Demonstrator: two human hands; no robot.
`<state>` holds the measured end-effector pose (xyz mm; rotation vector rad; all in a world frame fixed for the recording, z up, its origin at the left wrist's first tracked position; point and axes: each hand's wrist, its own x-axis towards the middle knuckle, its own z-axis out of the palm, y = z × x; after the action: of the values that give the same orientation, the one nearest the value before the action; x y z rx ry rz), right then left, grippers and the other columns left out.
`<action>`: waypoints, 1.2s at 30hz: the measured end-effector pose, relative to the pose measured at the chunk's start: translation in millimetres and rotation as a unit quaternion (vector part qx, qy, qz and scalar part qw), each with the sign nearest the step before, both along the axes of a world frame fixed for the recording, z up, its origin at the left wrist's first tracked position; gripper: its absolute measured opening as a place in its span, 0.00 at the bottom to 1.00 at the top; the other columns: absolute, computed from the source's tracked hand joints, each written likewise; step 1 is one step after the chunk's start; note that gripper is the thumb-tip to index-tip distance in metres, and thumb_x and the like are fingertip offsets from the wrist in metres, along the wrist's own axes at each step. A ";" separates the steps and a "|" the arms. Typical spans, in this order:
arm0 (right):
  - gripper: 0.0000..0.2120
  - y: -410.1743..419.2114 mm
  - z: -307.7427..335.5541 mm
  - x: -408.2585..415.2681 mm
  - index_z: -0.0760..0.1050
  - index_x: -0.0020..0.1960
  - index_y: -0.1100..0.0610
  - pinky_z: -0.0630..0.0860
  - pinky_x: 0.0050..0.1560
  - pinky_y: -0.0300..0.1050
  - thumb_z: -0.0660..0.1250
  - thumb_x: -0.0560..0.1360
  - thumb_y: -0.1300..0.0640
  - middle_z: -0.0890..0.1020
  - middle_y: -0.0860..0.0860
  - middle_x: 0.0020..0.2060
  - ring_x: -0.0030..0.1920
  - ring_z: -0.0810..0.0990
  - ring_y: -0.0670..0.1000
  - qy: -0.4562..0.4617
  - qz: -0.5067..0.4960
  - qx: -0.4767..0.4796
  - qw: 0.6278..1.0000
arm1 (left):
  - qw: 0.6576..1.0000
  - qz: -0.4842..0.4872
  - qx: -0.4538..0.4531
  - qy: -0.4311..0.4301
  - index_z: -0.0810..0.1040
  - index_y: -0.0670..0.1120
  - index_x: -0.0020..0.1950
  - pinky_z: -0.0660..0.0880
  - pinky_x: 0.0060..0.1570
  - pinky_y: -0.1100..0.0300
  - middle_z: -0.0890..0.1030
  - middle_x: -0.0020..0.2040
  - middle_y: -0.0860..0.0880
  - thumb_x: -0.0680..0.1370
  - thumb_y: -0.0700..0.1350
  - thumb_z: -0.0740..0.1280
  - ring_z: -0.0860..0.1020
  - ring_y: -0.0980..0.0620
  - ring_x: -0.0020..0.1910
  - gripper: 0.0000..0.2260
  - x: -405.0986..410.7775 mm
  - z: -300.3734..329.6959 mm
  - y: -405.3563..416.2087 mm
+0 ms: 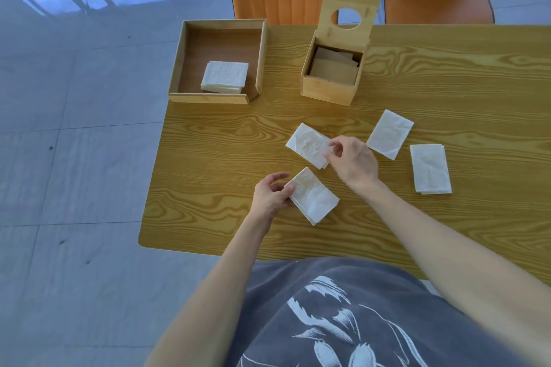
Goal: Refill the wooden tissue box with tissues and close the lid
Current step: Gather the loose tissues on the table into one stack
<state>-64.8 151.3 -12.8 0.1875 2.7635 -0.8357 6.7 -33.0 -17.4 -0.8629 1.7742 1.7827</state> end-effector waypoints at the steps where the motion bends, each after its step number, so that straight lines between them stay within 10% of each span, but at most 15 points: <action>1: 0.16 -3.2 0.8 -6.6 0.78 0.61 0.54 0.74 0.46 0.46 0.68 0.77 0.47 0.81 0.52 0.54 0.53 0.80 0.54 -0.006 -0.002 0.012 1.000 | 1.000 0.002 -0.001 -0.001 0.77 0.43 0.64 0.76 0.33 0.66 0.84 0.49 0.46 0.77 0.39 0.71 0.82 0.52 0.43 0.15 0.1 0.5 -1.2; 16: 0.18 -18.3 3.7 -29.0 0.75 0.57 0.54 0.73 0.56 0.53 0.73 0.72 0.47 0.81 0.54 0.55 0.57 0.78 0.57 -0.062 -0.008 0.079 0.995 | 0.999 0.050 0.013 -0.008 0.76 0.43 0.64 0.81 0.38 0.63 0.83 0.51 0.42 0.77 0.38 0.71 0.84 0.50 0.46 0.16 -1.6 4.5 2.8; 27: 0.09 21.8 0.5 -8.6 0.80 0.45 0.61 0.82 0.47 0.60 0.68 0.76 0.55 0.85 0.56 0.42 0.45 0.84 0.58 -0.073 -0.120 -0.186 0.973 | 0.984 0.152 0.081 -0.044 0.77 0.46 0.59 0.82 0.50 0.52 0.82 0.53 0.41 0.78 0.33 0.68 0.83 0.46 0.49 0.12 0.7 0.2 12.1; 32: 0.12 34.1 10.2 34.4 0.79 0.57 0.61 0.84 0.42 0.44 0.71 0.77 0.57 0.84 0.54 0.48 0.47 0.84 0.51 -0.184 -0.191 -0.388 0.883 | 0.977 0.179 0.107 -0.044 0.76 0.44 0.63 0.82 0.46 0.55 0.84 0.49 0.42 0.79 0.36 0.67 0.83 0.49 0.42 0.13 4.5 -0.2 15.3; 36: 0.12 33.0 5.7 59.4 0.80 0.57 0.59 0.79 0.35 0.37 0.72 0.76 0.56 0.86 0.52 0.47 0.42 0.83 0.47 -0.231 -0.147 -0.391 0.879 | 0.975 0.186 0.110 -0.044 0.75 0.43 0.64 0.82 0.46 0.55 0.84 0.48 0.43 0.80 0.36 0.67 0.83 0.49 0.43 0.13 5.1 0.5 20.5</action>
<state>-5.3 184.3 -7.2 0.5628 1.8029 -1.6526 11.8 -12.5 -16.9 -1.2195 1.3907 2.0875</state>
